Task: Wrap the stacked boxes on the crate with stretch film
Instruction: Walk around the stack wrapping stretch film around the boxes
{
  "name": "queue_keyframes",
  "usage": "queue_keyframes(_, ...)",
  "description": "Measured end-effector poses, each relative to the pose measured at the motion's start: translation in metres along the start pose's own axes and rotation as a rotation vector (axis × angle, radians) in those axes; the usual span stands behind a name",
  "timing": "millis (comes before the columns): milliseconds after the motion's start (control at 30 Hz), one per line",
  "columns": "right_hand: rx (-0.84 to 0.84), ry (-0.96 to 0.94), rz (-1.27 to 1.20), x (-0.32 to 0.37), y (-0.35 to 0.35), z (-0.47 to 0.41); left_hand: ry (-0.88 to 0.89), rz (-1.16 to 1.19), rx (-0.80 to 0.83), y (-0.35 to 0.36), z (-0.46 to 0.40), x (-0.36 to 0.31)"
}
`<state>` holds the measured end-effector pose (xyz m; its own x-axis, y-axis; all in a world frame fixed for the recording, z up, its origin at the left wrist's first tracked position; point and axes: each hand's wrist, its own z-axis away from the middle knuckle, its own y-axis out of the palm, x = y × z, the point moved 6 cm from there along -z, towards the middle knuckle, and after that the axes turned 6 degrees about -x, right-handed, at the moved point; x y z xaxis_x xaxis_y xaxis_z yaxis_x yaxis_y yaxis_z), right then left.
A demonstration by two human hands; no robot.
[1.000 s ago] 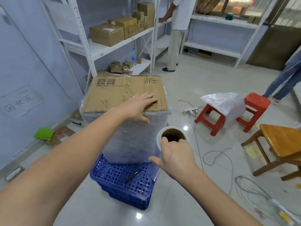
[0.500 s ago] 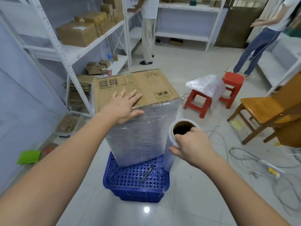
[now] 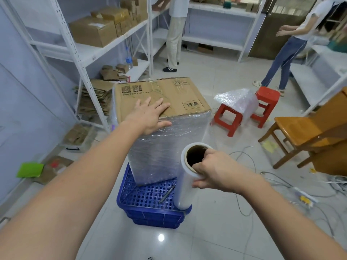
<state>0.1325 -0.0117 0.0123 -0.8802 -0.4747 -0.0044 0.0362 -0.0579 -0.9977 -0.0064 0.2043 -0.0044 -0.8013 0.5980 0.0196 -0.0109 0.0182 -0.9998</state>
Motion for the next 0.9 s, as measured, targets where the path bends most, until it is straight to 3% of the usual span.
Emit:
queue_keyframes(300,-0.056,0.045,0.059,0.047,-0.008,-0.01,-0.008,-0.017,-0.027,0.001,0.013,-0.004)
queue_keyframes(500,-0.067,0.283,0.162,0.056,-0.001,-0.015,0.006,-0.004,-0.041,0.001,0.019,-0.004)
queue_keyframes(633,-0.047,0.442,0.098,0.06,-0.002,-0.011,0.022,0.026,-0.052,-0.001,0.021,-0.002)
queue_keyframes(900,-0.213,0.716,0.141,0.079,0.004,-0.021,0.119,0.164,-0.03,0.0,0.013,0.008)
